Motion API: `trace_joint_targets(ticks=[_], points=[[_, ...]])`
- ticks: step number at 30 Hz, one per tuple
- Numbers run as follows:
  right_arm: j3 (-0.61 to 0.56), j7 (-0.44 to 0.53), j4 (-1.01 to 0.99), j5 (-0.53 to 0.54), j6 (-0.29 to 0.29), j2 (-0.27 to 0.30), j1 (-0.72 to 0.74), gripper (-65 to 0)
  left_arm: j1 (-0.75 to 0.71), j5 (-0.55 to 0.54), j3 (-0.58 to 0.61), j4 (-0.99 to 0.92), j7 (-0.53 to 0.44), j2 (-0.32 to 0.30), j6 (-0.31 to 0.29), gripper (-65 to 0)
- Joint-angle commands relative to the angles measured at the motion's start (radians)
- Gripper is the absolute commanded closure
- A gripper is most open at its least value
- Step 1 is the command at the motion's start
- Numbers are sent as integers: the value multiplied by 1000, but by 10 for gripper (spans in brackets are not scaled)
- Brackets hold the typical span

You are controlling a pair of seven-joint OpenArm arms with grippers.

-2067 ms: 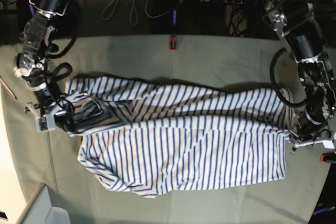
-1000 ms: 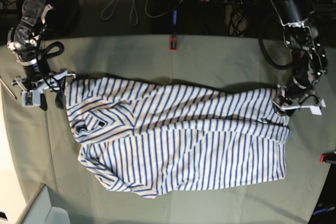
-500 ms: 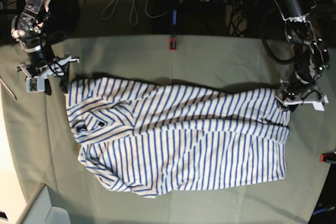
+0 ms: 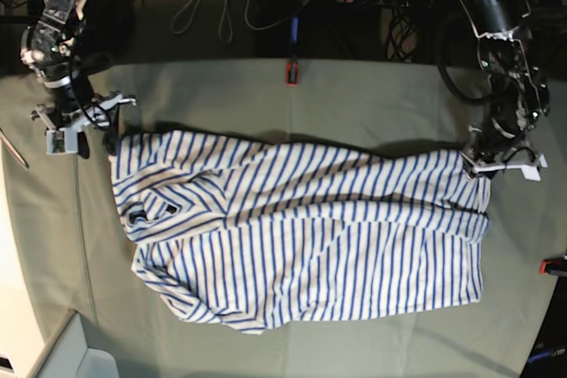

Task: Layout the t-shirt on the table in an organized manner, then fold the t-shirt properly
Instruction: 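Regrasp the folded edge with both grippers and drag it toward the collar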

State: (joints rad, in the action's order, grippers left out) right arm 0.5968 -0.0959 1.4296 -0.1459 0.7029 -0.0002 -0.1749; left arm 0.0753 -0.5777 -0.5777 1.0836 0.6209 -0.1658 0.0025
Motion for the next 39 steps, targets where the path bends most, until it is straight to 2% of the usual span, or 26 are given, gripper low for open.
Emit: trace_joint_targets(ticks=[1,6,9,10,14,22,23,25,27,29,33,39], points=[[1,22,0,16,-5,7,10,-330,11,-5,0,-9,18,-5,0,-237],[-1,22,-17,15,-5,9,22,-335,11,-14,2,-23,17,-27,-2,-110],[-1,22,-17,15,-5,9,25,-368,11,-14,-1,-16,17,-33,-2,-13],[-2,22,-17,15,-5,9,25,-380,11,-14,-3,-16,17,-41,-2,0],[-39,20,-65,13,-5,15,61,-403,11,-14,-3,-18,17,-70,-2,-3],[-127,20,-95,13,-5,21,65,-395,14,-14,-3,-18,17,-85,-2,-3],[-137,20,-99,13,-5,22,64,-384,16,-14,-3,-18,17,-87,-2,-3],[-156,20,-102,13,-5,24,58,-313,16,-14,-3,-18,17,-90,-2,-3],[-150,20,-97,13,-5,27,54,-190,16,-14,-3,-18,17,-93,-2,-3],[-136,22,-92,13,-5,27,39,-11,16,-14,-3,-18,21,-113,-2,-3],[-91,28,-5,16,-5,24,-16,0,10,-14,-3,5,27,-137,-2,-3],[-90,29,132,19,-5,21,-119,0,-70,-14,-3,143,27,-159,-2,-3]])
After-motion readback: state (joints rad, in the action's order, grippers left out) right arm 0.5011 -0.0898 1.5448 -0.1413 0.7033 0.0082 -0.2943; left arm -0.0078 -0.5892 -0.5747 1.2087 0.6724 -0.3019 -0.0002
